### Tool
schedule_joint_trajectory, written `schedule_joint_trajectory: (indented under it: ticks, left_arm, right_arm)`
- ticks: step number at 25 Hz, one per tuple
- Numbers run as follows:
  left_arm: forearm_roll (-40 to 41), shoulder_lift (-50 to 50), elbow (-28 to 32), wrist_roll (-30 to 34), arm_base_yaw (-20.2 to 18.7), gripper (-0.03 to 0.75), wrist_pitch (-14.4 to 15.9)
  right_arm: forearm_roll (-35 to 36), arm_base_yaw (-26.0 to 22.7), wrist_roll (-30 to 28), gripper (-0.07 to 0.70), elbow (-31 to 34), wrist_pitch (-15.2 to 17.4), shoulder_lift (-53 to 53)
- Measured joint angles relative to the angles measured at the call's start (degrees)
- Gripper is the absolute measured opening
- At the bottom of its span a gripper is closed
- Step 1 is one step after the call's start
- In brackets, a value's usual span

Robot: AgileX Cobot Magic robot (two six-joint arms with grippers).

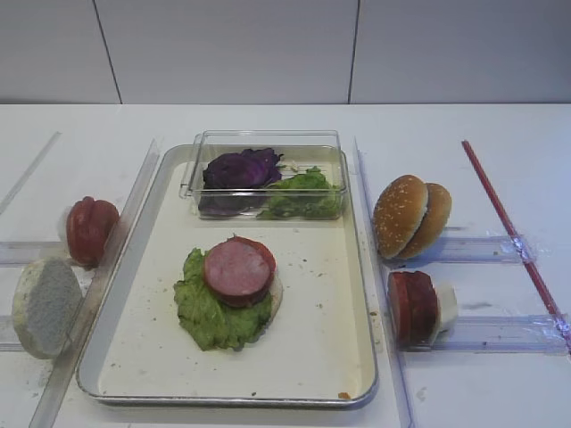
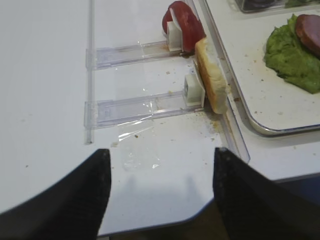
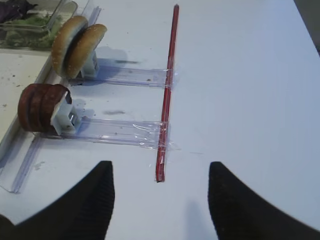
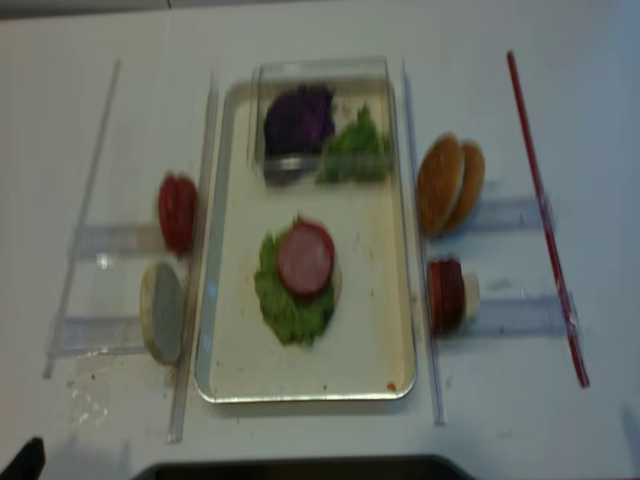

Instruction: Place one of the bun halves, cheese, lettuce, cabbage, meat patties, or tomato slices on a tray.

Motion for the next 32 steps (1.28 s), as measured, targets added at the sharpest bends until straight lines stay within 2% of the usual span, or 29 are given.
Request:
schedule_joint_trajectory:
  ticks: [32]
  left_arm:
    - [0.0,0.0,0.0,0.0,0.0,0.407,0.0]
  right_arm:
    - [-0.5,0.0,-0.1,0.436,0.5,0.2,-0.1]
